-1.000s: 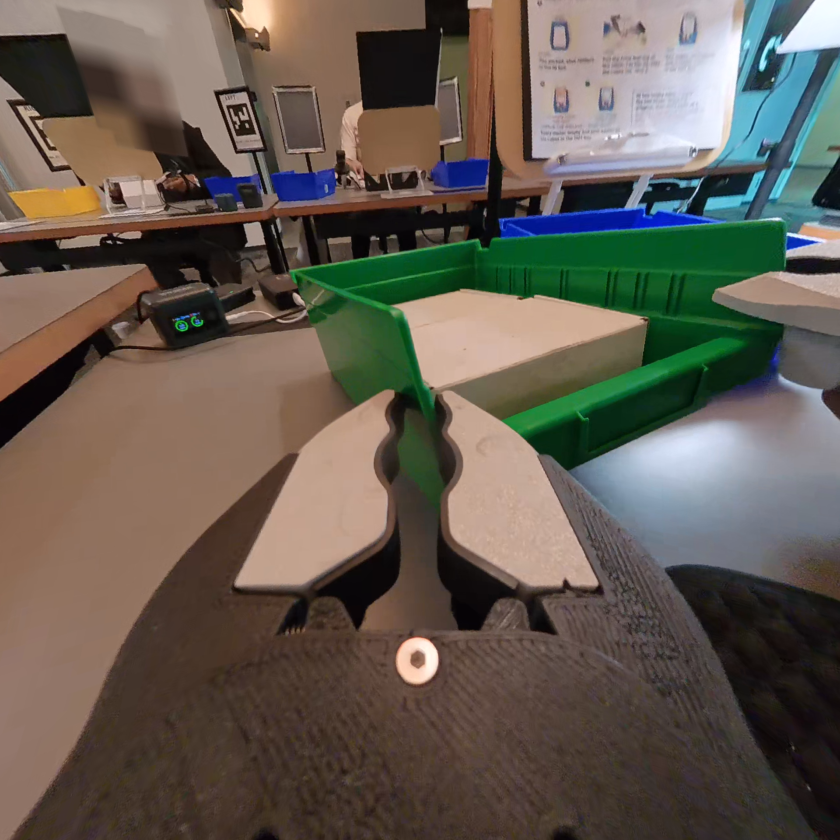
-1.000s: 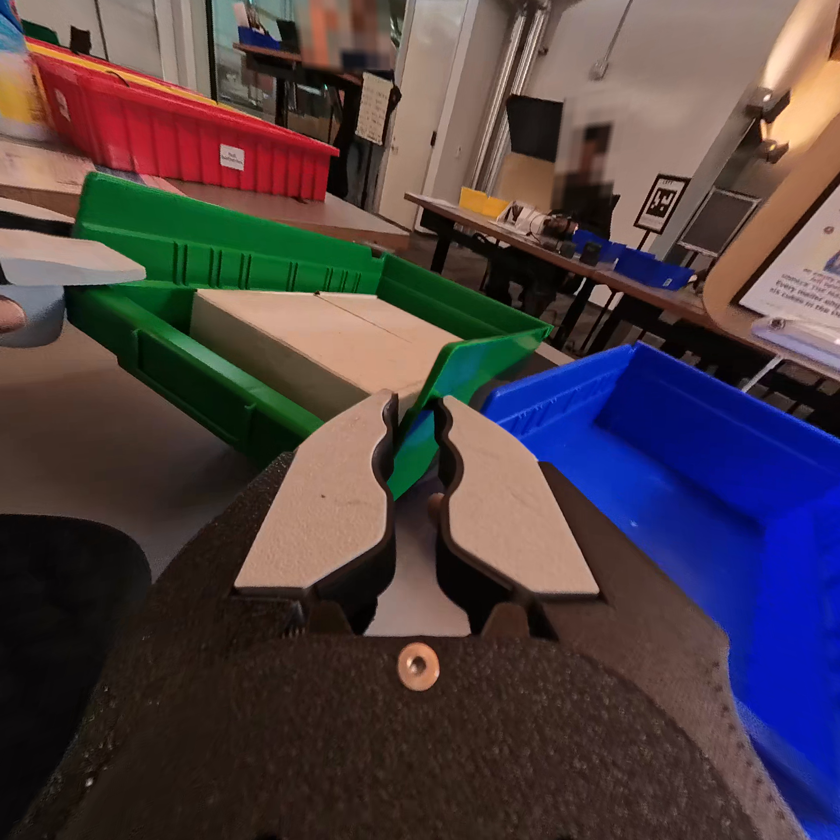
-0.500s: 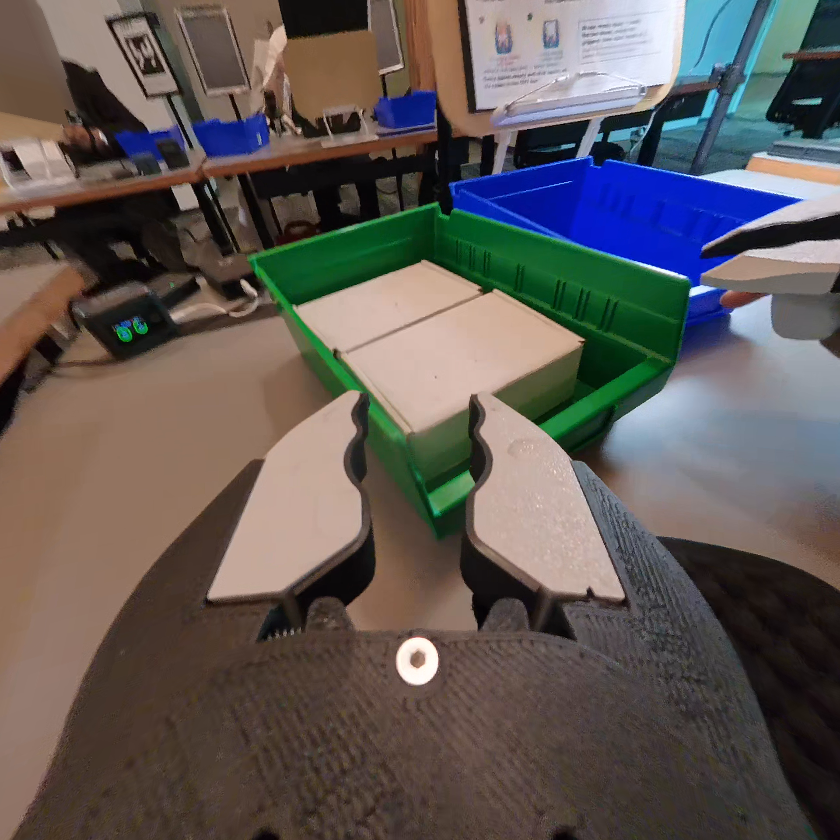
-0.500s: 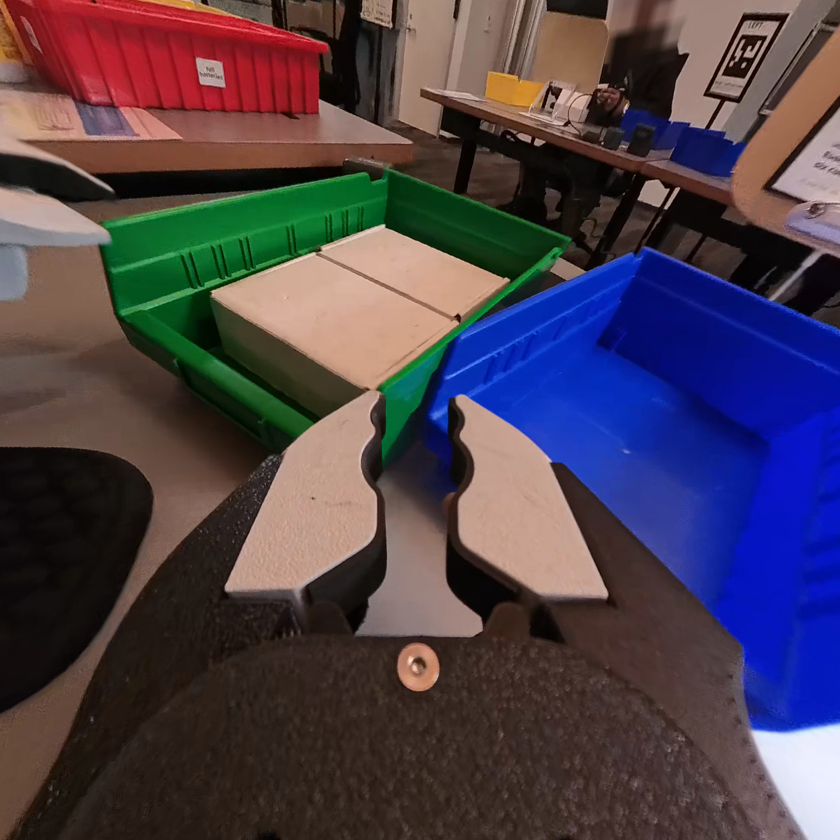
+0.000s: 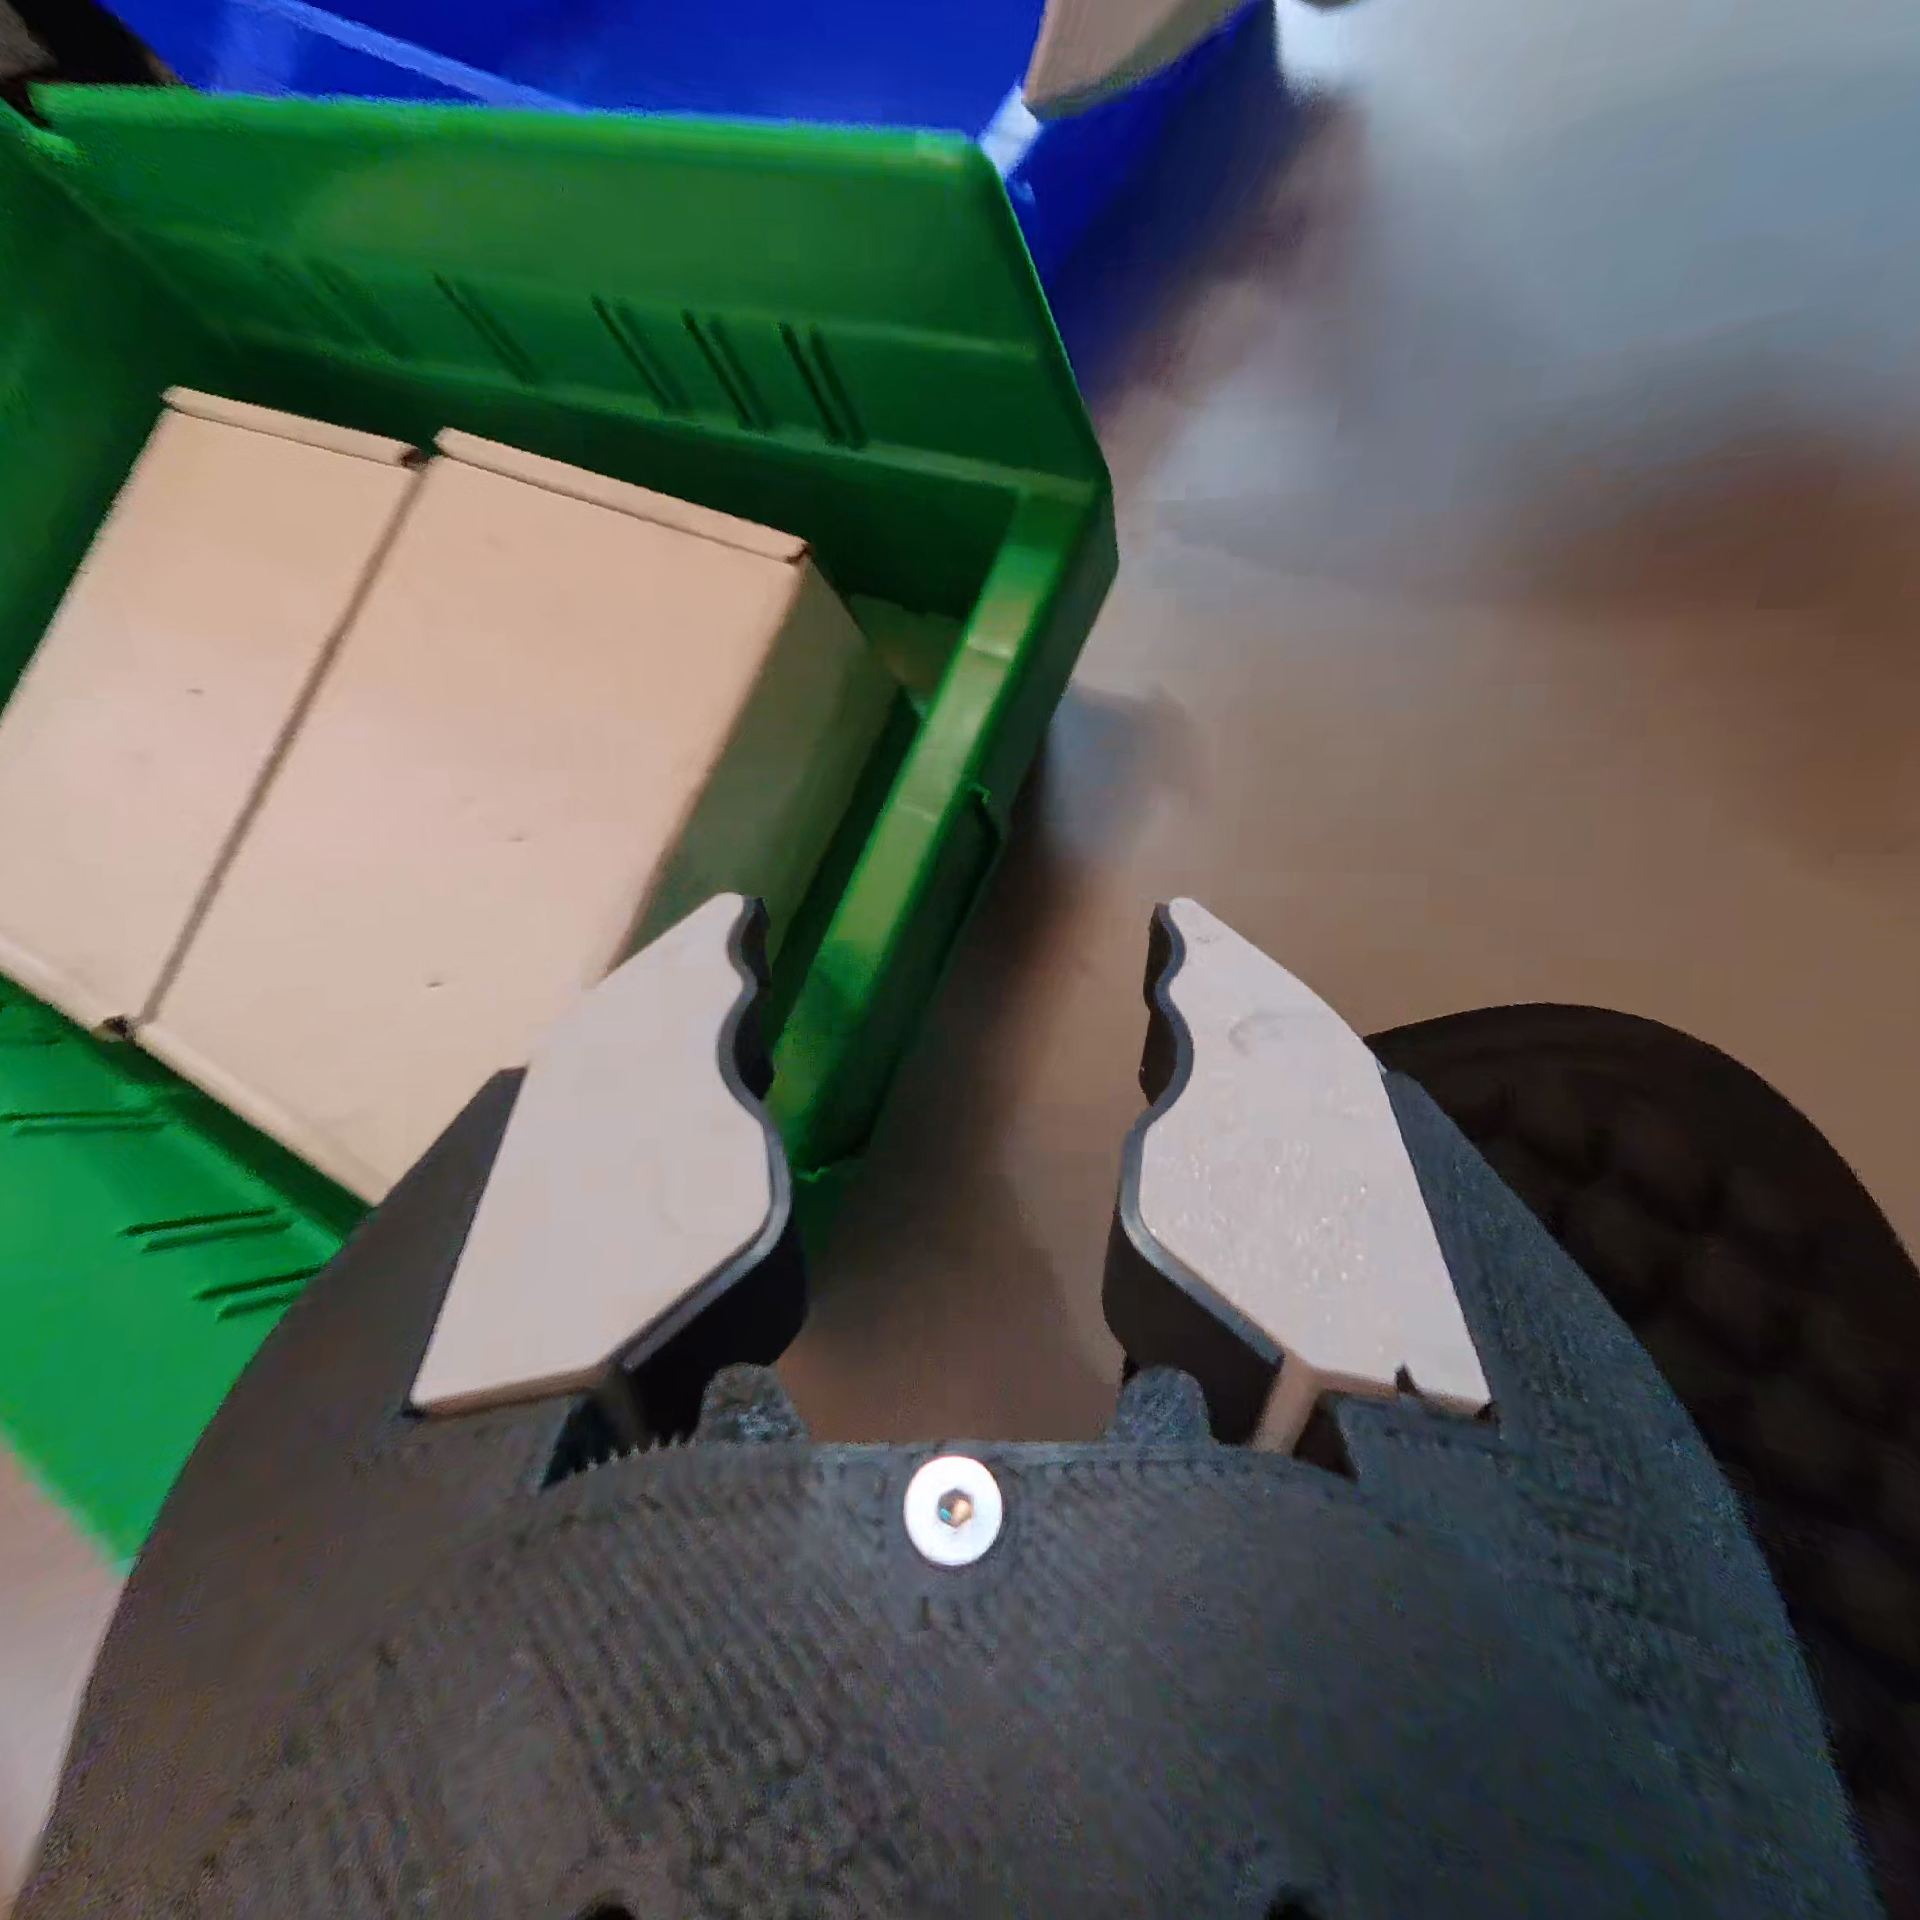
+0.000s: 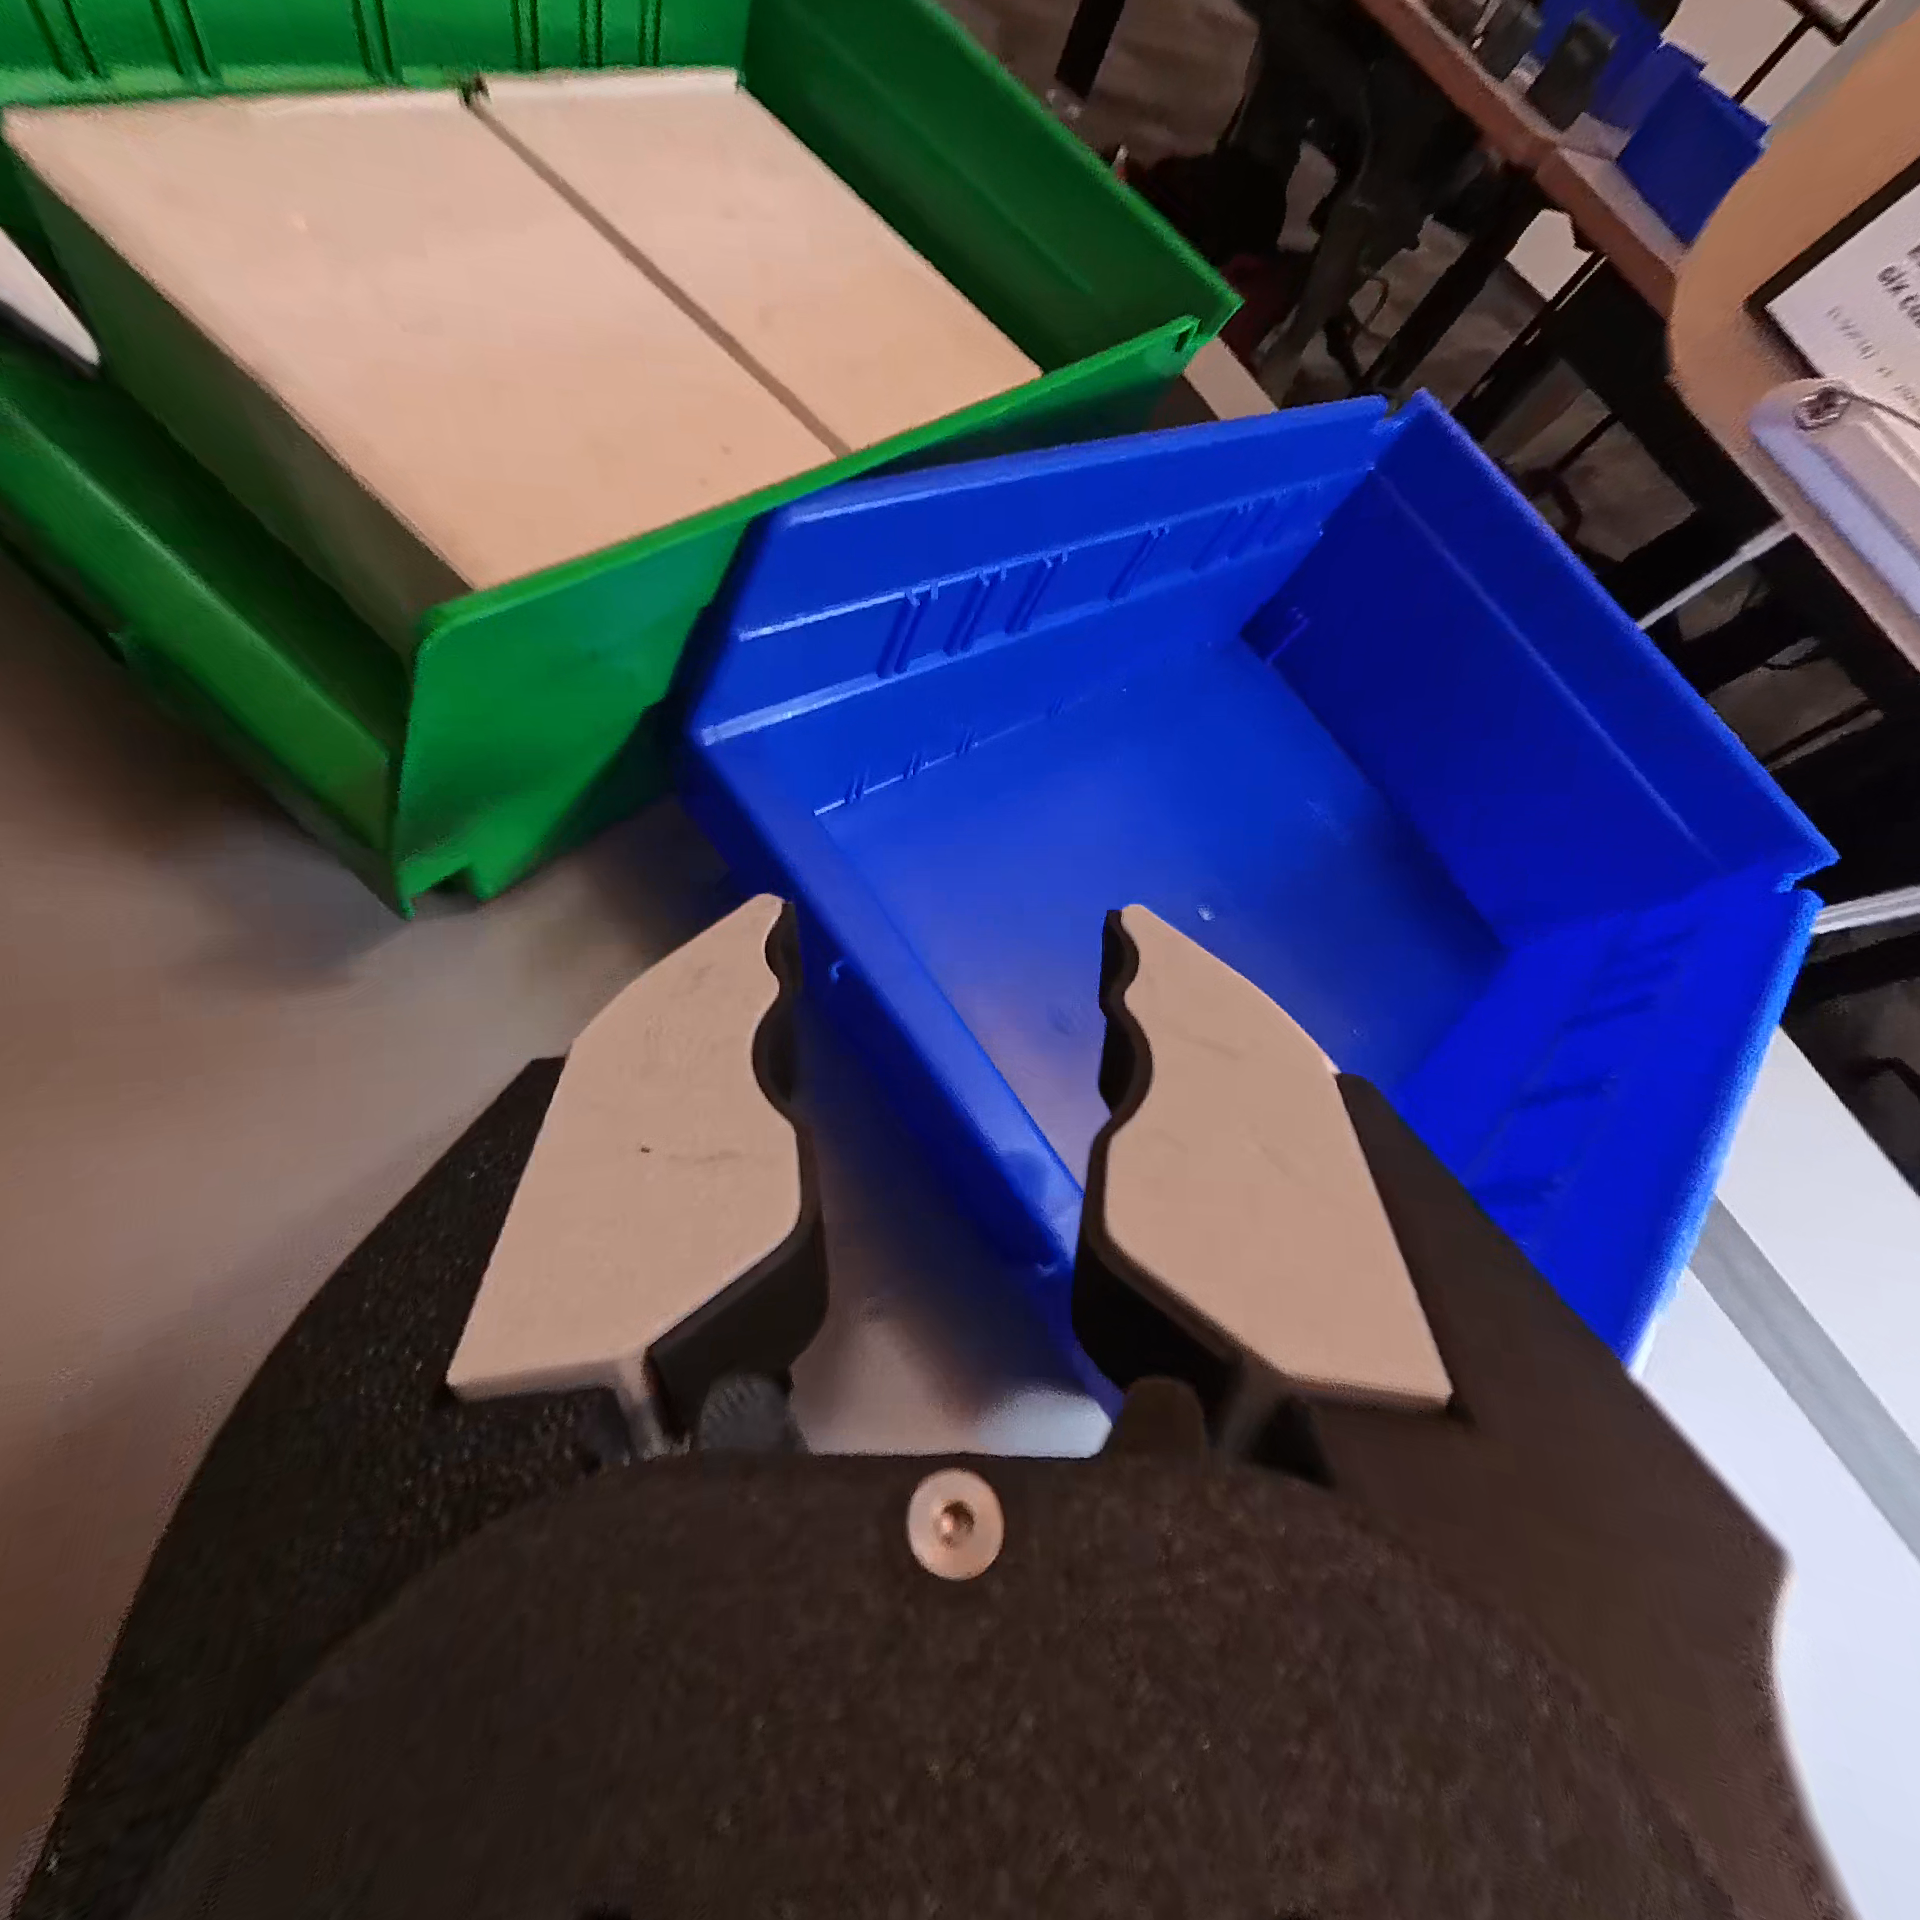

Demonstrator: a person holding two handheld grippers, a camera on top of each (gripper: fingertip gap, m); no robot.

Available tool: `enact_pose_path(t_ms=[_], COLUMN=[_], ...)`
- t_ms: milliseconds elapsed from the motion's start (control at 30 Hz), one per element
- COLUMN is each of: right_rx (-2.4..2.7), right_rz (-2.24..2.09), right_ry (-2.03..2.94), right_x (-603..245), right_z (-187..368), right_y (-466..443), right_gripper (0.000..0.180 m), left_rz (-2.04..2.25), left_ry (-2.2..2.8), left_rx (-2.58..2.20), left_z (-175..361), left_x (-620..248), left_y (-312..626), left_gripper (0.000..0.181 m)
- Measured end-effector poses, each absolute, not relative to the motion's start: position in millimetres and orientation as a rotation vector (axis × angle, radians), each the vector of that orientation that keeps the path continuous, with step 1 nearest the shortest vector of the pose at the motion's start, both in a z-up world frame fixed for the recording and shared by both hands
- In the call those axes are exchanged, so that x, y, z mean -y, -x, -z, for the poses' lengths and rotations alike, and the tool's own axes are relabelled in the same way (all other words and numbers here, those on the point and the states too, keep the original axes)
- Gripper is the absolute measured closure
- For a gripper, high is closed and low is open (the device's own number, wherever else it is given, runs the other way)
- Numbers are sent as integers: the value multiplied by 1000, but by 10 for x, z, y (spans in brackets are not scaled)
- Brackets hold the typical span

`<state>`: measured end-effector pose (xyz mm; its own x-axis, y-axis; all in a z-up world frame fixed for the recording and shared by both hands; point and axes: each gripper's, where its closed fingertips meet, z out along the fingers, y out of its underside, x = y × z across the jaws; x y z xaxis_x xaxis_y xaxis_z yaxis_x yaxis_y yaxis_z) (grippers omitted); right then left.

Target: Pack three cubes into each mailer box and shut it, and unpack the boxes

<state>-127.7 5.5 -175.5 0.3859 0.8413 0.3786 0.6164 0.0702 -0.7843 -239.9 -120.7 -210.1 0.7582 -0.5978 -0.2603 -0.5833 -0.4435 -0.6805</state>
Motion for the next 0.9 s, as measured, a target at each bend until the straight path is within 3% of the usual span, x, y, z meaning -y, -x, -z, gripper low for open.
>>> enact_pose_path(t_ms=[33,333,600,900], right_rx=[1347,1663,1758,1777], right_rz=[-263,-71,11,6], right_ry=[1636,1734,1691,1701], right_x=[-67,-190,-159,-82], right_z=[1799,2325,2348,2349], right_y=[1282,1260,1246,1067], right_gripper=[124,126,142,145], left_rz=[25,-76,-108,-79], left_ry=[2176,2261,2280,2273], left_rx=[-910,-1081,-1147,-1168], left_z=[2159,2338,2480,2511], left_x=[1200,1073,978,982], left_y=[2390,2466,2504,2470], left_gripper=[111,118,142,147])
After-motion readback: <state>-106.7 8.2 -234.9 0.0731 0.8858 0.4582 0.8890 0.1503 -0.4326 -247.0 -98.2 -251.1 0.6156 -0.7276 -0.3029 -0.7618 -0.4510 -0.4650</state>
